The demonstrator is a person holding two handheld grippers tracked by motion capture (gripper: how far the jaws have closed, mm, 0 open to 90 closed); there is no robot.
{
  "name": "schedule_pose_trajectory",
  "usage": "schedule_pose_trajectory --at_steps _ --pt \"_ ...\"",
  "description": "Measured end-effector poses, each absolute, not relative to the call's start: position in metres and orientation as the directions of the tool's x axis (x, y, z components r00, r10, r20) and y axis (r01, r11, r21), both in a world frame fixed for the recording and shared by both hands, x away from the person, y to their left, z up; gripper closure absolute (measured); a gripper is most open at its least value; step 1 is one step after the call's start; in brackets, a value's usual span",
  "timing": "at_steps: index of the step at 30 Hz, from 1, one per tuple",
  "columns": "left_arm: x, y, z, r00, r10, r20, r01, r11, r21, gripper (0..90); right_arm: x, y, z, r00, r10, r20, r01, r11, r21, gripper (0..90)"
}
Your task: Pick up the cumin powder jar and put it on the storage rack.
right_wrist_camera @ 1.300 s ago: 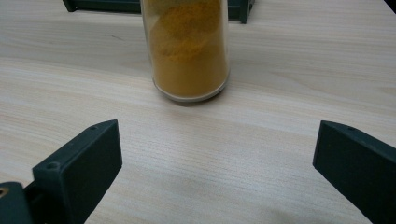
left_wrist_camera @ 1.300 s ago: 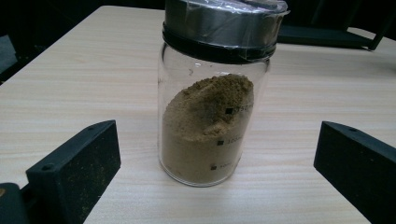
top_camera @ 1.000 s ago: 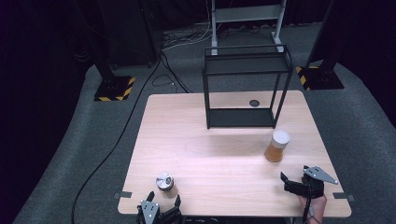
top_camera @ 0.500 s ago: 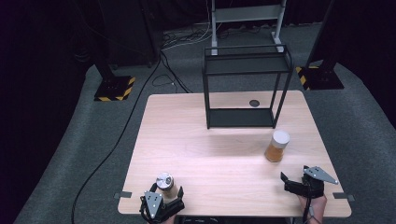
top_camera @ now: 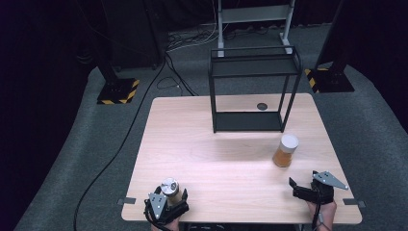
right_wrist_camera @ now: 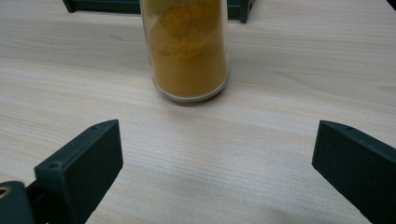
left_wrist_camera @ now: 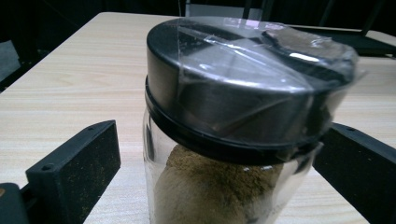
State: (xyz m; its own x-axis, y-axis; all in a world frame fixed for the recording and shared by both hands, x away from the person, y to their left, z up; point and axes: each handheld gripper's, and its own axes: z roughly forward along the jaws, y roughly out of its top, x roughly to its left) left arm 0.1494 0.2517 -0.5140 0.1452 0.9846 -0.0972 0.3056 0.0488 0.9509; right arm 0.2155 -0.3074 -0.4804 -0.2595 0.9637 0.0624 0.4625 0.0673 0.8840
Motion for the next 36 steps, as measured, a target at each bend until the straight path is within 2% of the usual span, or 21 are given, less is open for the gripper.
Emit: schedule_pose_trajectory --at_steps 4,5,7,9,18,36 --pt "0.151 0.249 -0.514 0.125 0.987 -0.100 0.307 0.057 0.950 1.4 0.215 -0.308 -0.480 -0.260 0.964 0.063 0.462 0.067 0.884 0.6" --pt "0.152 0.250 -0.514 0.125 0.987 -0.104 0.312 0.061 0.948 5.7 0.215 -0.307 -0.481 -0.259 0.964 0.062 0.461 0.067 0.885 0.6" --pt "0.151 0.250 -0.516 0.128 0.987 -0.096 0.308 0.052 0.950 22.4 0.215 -0.307 -0.481 -0.260 0.964 0.062 0.461 0.067 0.885 0.7" --pt "0.150 0.249 -0.518 0.127 0.987 -0.095 0.298 0.054 0.953 27.7 0.215 -0.308 -0.481 -0.259 0.964 0.063 0.461 0.066 0.885 0.7" --pt "0.145 0.246 -0.524 0.121 0.989 -0.090 0.270 0.054 0.961 28.3 0.215 -0.307 -0.481 -0.258 0.964 0.063 0.459 0.065 0.886 0.7" --pt "0.143 0.261 -0.509 0.205 0.971 -0.127 0.266 0.069 0.962 28.7 0.214 -0.307 -0.481 -0.257 0.965 0.061 0.454 0.065 0.889 0.6"
